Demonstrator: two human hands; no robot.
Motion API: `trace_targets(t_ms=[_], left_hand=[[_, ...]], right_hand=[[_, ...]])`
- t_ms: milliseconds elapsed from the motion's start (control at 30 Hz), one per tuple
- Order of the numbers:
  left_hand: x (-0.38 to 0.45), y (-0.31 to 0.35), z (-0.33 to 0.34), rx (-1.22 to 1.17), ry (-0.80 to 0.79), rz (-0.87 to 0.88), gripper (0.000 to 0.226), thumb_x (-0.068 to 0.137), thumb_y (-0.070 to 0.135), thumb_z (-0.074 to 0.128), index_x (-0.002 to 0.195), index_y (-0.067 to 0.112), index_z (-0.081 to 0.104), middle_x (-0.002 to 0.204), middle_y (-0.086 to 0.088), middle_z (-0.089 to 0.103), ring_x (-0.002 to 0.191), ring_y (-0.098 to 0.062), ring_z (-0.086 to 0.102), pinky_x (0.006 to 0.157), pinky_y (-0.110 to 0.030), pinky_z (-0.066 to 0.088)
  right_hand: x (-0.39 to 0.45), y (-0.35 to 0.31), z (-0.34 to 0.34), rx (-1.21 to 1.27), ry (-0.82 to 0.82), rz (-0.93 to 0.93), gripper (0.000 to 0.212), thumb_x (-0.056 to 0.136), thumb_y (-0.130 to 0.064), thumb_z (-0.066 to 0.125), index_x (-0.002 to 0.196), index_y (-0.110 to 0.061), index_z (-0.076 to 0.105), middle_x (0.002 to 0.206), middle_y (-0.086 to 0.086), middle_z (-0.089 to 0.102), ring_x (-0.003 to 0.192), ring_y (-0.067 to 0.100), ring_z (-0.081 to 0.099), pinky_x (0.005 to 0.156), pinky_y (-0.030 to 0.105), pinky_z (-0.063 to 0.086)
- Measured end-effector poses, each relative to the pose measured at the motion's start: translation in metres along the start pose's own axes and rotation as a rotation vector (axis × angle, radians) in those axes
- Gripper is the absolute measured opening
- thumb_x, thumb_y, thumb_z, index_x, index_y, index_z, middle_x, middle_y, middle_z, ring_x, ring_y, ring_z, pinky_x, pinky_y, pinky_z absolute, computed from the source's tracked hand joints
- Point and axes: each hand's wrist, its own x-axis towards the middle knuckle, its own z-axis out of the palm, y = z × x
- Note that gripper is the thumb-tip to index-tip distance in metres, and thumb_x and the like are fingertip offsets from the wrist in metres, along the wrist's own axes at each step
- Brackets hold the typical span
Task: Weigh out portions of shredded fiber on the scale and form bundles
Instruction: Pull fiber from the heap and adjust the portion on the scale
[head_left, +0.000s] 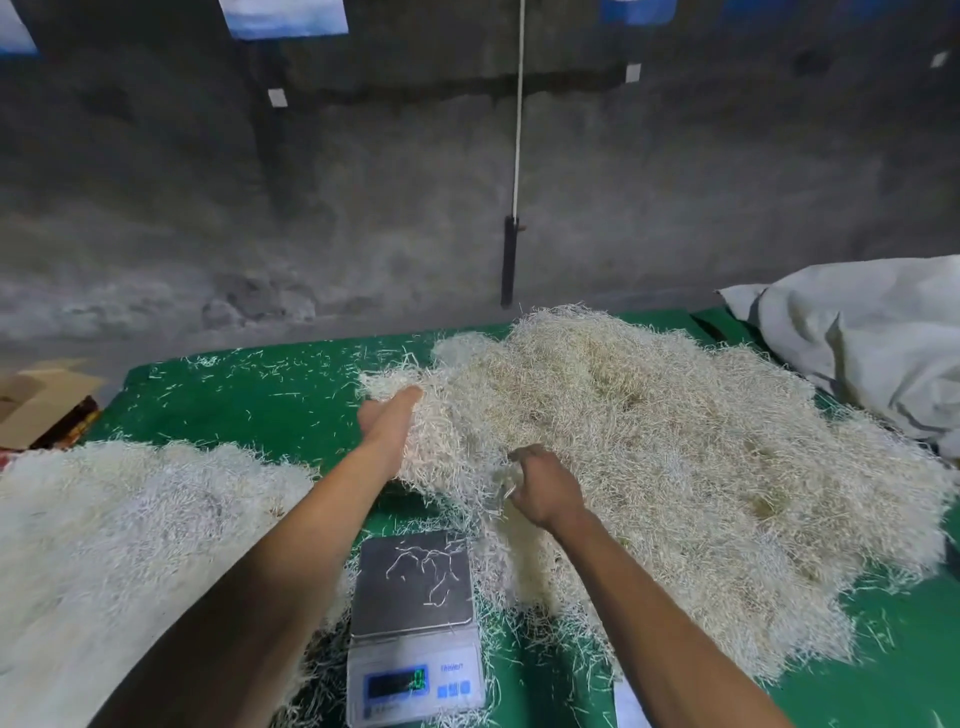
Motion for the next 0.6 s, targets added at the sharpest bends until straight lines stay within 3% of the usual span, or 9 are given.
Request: trace_targets(t_ms=[67, 167, 233, 300, 367, 433, 500, 600], left_hand=[[0.001, -0.033, -0.012, 0.164, 0.016, -0.044, 0.101, 0.081, 0.039, 0.083, 0.157, 0.013, 0.021, 0.159, -0.015, 0.032, 0.143, -0.038, 0.036, 0.116, -0.051, 0.03], [-0.008, -0.09, -0.029, 0.475, -0.129, -0.106, 0.124, 0.069, 0.051, 0.089, 0.159, 0.015, 0.011, 0.163, -0.019, 0.021, 0.147, -0.041, 0.029, 0.118, -0.051, 0.03], [-0.015, -0.124, -0.04, 0.6, -0.237, -0.128, 0.128, 0.07, 0.058, 0.085, 0.159, 0.01, 0.007, 0.164, -0.023, 0.017, 0.147, -0.041, 0.03, 0.116, -0.051, 0.037], [-0.021, -0.153, -0.048, 0.726, -0.274, -0.094, 0.112, 0.079, 0.047, 0.082, 0.156, 0.001, 0.015, 0.155, -0.028, 0.032, 0.139, -0.04, 0.042, 0.109, -0.05, 0.047], [-0.024, -0.174, -0.057, 0.923, -0.245, 0.026, 0.079, 0.085, 0.028, 0.077, 0.144, 0.0, 0.032, 0.128, -0.021, 0.053, 0.116, -0.032, 0.057, 0.095, -0.046, 0.056], [-0.025, -0.186, -0.064, 1.038, -0.206, 0.129, 0.056, 0.088, 0.015, 0.07, 0.133, 0.003, 0.04, 0.115, -0.014, 0.056, 0.104, -0.026, 0.058, 0.088, -0.044, 0.057], [-0.022, -0.189, -0.067, 1.109, -0.209, 0.207, 0.053, 0.087, 0.006, 0.066, 0.135, 0.005, 0.044, 0.118, -0.015, 0.058, 0.106, -0.025, 0.056, 0.089, -0.041, 0.056], [-0.015, -0.191, -0.068, 1.217, -0.174, 0.307, 0.057, 0.084, 0.0, 0.062, 0.139, 0.011, 0.049, 0.125, -0.014, 0.058, 0.114, -0.024, 0.051, 0.093, -0.037, 0.05]], right_hand=[[-0.001, -0.01, 0.008, -0.036, 0.013, -0.165, 0.058, 0.088, -0.004, 0.066, 0.143, -0.019, 0.054, 0.142, 0.004, 0.056, 0.122, 0.026, 0.058, 0.101, 0.041, 0.052], [-0.022, -0.008, 0.058, -0.156, -0.116, -0.317, 0.036, 0.095, -0.001, 0.058, 0.128, -0.017, 0.062, 0.119, 0.006, 0.067, 0.106, 0.025, 0.067, 0.095, 0.041, 0.057], [-0.037, 0.003, 0.097, -0.237, -0.218, -0.34, 0.036, 0.099, -0.008, 0.055, 0.133, -0.018, 0.059, 0.13, 0.008, 0.064, 0.121, 0.026, 0.061, 0.11, 0.047, 0.048], [-0.047, 0.018, 0.126, -0.323, -0.322, -0.281, 0.053, 0.1, -0.02, 0.057, 0.151, -0.021, 0.042, 0.16, 0.008, 0.04, 0.148, 0.031, 0.035, 0.125, 0.055, 0.023], [-0.053, 0.03, 0.141, -0.396, -0.407, -0.208, 0.067, 0.1, -0.033, 0.06, 0.159, -0.026, 0.029, 0.169, 0.008, 0.019, 0.157, 0.033, 0.014, 0.127, 0.059, 0.008], [-0.056, 0.038, 0.146, -0.415, -0.463, -0.138, 0.069, 0.1, -0.044, 0.058, 0.16, -0.031, 0.026, 0.171, 0.006, 0.013, 0.158, 0.032, 0.005, 0.126, 0.058, 0.002], [-0.054, 0.045, 0.143, -0.391, -0.462, -0.041, 0.062, 0.102, -0.046, 0.052, 0.158, -0.032, 0.031, 0.167, 0.006, 0.026, 0.158, 0.033, 0.01, 0.126, 0.058, 0.003], [-0.042, 0.068, 0.123, -0.566, -0.476, 0.066, 0.042, 0.107, -0.049, 0.036, 0.135, -0.027, 0.058, 0.135, 0.002, 0.065, 0.142, 0.031, 0.045, 0.125, 0.057, 0.017]])
